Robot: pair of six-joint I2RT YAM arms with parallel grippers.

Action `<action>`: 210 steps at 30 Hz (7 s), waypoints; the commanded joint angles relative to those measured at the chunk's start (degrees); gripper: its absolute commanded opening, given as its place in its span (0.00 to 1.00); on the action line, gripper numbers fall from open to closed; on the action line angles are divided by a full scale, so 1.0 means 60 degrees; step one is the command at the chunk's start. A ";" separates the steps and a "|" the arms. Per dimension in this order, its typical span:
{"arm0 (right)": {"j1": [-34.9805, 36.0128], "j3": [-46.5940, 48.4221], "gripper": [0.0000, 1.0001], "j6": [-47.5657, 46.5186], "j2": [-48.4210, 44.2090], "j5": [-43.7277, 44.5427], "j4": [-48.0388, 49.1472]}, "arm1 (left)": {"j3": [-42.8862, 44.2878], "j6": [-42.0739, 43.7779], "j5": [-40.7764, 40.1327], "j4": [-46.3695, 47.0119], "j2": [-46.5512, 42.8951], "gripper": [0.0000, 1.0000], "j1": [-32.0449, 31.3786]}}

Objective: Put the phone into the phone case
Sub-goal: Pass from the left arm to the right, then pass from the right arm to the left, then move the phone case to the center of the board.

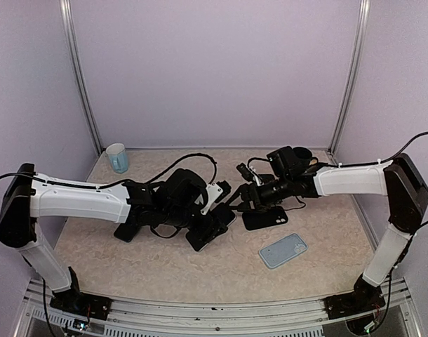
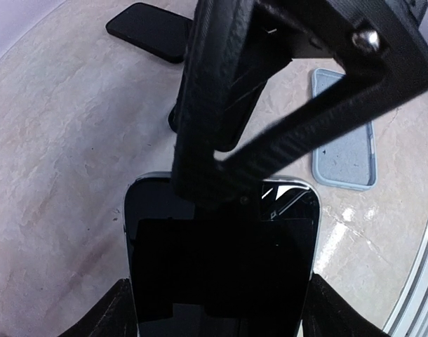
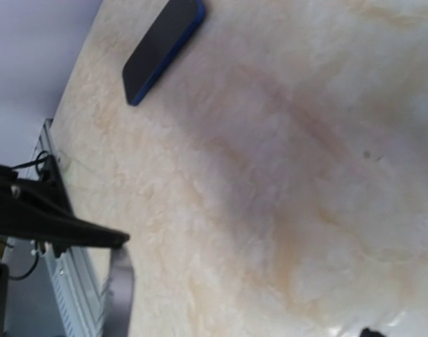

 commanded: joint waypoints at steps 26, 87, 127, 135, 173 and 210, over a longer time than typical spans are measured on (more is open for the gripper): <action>0.0524 -0.0300 0.37 0.0871 0.0614 -0.1930 0.1567 | 0.0257 0.0580 -0.0866 0.0487 0.0024 0.07 -0.0528; -0.1635 -0.3648 0.00 0.2666 -0.4145 -0.1447 0.6644 | -0.2380 -0.6083 0.6827 0.7714 -0.0496 0.99 0.2416; -0.1654 -0.4448 0.06 0.3737 -0.3273 -0.1071 0.8420 | -0.1841 -0.7119 0.7291 0.9444 0.0531 0.00 0.2465; -0.2183 -0.3583 0.75 0.2303 -0.3712 -0.0758 0.5355 | -0.2325 -0.6842 0.6662 0.8734 -0.0060 0.00 0.2699; -0.3376 -0.1523 0.97 -0.0791 0.0068 0.3003 -0.0259 | -0.2967 -0.6480 0.4766 0.6277 -0.0774 0.00 0.3178; -0.1541 -0.2167 0.94 0.0347 0.0493 0.1811 0.1142 | -0.3084 -0.6867 0.3974 0.5826 -0.0869 0.00 0.3289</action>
